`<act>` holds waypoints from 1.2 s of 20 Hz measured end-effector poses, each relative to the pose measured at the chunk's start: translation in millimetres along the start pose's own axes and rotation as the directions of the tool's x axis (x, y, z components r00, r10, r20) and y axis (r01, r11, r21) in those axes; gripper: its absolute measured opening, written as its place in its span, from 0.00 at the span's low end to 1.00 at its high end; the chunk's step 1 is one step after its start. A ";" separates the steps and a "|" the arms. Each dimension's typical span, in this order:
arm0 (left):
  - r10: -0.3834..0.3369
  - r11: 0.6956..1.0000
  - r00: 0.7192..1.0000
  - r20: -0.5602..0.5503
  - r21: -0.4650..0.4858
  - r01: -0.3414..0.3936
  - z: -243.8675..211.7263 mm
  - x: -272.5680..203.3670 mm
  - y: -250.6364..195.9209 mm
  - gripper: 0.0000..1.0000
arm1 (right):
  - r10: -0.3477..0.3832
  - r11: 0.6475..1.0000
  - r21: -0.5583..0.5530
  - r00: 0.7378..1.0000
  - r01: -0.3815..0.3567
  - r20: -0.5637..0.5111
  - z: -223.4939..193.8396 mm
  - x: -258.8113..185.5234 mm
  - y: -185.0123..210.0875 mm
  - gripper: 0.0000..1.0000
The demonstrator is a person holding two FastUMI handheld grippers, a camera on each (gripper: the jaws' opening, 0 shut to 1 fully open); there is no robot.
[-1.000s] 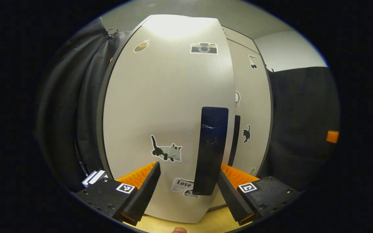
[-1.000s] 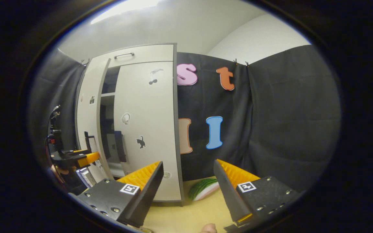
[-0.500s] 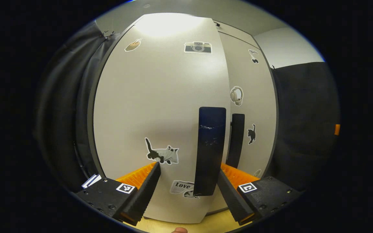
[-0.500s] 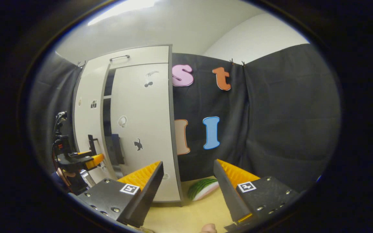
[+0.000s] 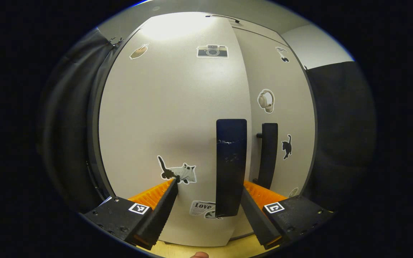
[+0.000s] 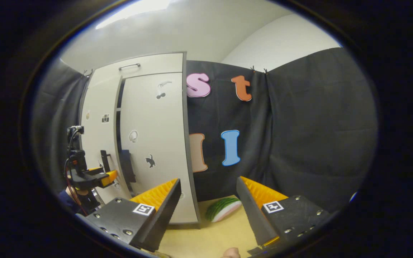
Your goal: Grasp the bottle in the cabinet with the left hand and place it on the coaster, then close the right door with the right hand and the left door with the left hand.
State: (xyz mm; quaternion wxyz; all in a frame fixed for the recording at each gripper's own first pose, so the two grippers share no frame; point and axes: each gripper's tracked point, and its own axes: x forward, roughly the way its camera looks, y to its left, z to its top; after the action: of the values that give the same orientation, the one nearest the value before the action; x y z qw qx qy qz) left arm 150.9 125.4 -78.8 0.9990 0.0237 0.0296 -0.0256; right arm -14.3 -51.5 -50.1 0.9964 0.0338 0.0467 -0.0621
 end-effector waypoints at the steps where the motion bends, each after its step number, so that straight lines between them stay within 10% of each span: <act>1: 0.002 1.000 1.000 0.000 0.001 -0.002 0.5 -0.2 -0.2 1.00 | -0.003 1.000 0.000 1.000 0.003 0.000 0.8 -1.2 -2.1 0.94; 24: 0.047 0.999 0.998 -0.040 -0.012 -0.047 31.3 -24.1 -1.3 1.00 | -0.002 1.000 -0.005 1.000 0.002 0.013 1.3 -23.5 -12.5 0.94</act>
State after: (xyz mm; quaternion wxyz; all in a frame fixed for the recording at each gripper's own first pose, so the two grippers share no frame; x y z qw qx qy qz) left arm 128.7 123.8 -46.2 0.9986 0.0186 0.0492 -0.0015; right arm -39.0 -61.1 -47.3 0.9967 0.0309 0.0405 -0.0632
